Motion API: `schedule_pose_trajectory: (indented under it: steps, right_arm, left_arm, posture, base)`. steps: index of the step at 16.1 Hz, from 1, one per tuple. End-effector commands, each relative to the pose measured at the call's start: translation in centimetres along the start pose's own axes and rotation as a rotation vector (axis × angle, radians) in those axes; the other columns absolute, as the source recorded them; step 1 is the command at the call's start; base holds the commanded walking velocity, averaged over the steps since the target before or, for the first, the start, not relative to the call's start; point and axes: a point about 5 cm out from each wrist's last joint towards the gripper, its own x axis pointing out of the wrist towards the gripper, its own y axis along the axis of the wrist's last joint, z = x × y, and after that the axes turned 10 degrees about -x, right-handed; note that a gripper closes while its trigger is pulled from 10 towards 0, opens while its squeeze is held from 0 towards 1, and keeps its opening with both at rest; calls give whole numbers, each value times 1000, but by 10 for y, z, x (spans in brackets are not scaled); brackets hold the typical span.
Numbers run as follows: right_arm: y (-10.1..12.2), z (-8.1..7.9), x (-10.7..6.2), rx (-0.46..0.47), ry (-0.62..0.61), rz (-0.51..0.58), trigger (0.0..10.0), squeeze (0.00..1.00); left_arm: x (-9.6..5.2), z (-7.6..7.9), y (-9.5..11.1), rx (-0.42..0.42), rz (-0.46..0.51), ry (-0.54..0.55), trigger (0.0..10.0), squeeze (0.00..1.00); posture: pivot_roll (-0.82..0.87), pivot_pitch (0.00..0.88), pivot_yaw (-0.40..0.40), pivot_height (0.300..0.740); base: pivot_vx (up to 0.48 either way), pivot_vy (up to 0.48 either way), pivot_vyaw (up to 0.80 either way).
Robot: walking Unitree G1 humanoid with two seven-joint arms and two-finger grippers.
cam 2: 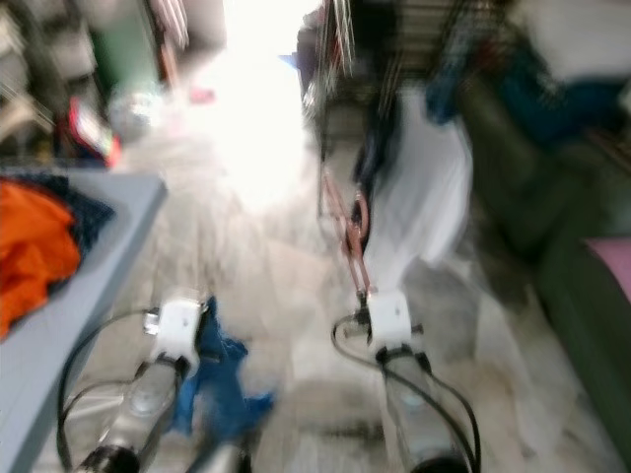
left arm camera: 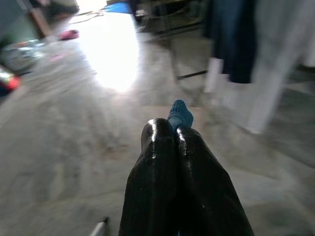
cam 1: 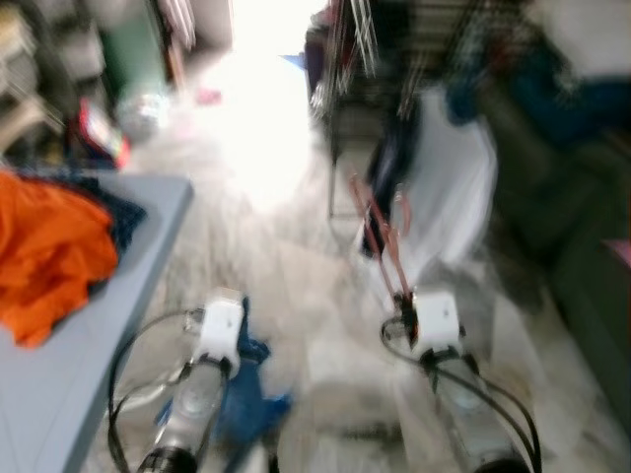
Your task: Hang hanger
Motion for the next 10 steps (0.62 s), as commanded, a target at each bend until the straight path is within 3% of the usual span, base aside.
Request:
schedule_pose_trajectory:
  steps: [1, 4, 10]
  right_arm:
    - [2, 2, 2, 0, -7, 6, 10000, 0]
    - [3, 1, 2, 0, -7, 8, 10000, 0]
    - [4, 0, 2, 8, -5, 15, 10000, 0]
  left_arm:
    - [6, 1, 13, 11, 53, -19, 10000, 0]
    - [6, 3, 13, -2, 51, -38, 10000, 0]
    - [5, 5, 12, -14, 49, -57, 10000, 0]
  posture:
    - [74, 87, -63, 740]
    - [77, 93, -61, 740]
    - [78, 102, -61, 740]
  base:
    - [0, 0, 0]
    - [0, 0, 0]
    - [0, -287, 0]
